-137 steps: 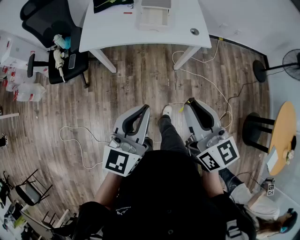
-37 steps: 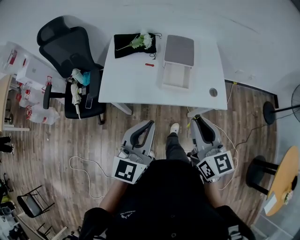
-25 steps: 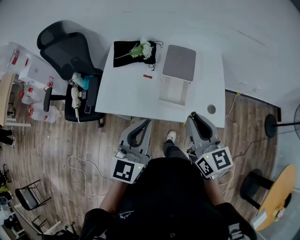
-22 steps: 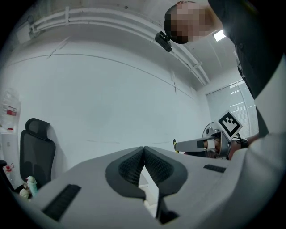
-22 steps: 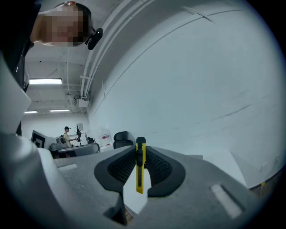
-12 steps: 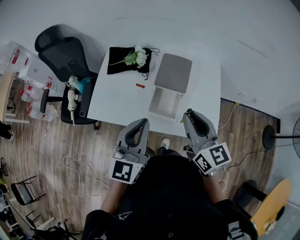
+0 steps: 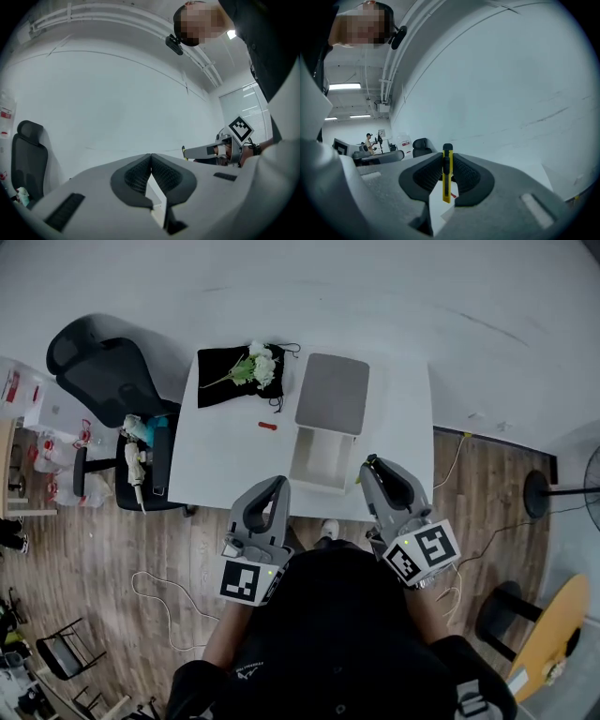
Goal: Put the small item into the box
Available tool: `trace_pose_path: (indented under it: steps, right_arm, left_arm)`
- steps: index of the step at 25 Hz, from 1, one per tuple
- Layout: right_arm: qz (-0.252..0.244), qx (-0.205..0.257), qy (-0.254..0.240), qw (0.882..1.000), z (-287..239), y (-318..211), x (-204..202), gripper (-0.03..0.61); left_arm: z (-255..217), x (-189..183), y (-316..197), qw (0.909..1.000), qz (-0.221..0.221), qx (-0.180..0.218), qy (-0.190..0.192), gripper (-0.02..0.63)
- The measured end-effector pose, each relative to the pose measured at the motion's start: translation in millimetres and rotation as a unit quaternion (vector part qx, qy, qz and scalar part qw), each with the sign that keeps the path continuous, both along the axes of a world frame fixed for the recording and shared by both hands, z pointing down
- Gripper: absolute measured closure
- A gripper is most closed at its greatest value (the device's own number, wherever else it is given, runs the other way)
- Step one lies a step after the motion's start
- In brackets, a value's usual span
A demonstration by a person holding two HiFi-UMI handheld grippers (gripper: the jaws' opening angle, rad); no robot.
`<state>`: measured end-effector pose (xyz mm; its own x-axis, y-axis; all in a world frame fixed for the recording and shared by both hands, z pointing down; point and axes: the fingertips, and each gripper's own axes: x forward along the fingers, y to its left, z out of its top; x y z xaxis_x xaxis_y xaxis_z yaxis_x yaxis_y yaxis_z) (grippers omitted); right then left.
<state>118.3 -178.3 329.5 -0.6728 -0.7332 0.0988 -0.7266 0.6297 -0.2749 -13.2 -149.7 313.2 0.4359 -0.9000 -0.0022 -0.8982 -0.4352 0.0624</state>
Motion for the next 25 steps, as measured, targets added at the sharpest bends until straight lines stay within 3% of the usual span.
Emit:
trace_pose_path:
  steps: [12,25]
  right_arm:
    - [0.118,-0.035,0.022,0.992,14,-44,-30,0.508]
    - [0.189,-0.078,0.062,0.977,57,-61,-46,0.508]
  left_arm:
    - [7,-21,-81,0.9894,0.138,-0.028,0.033,0.609]
    - [33,-24,-108,0.9698,0.231,-0.066,0.039,0.609]
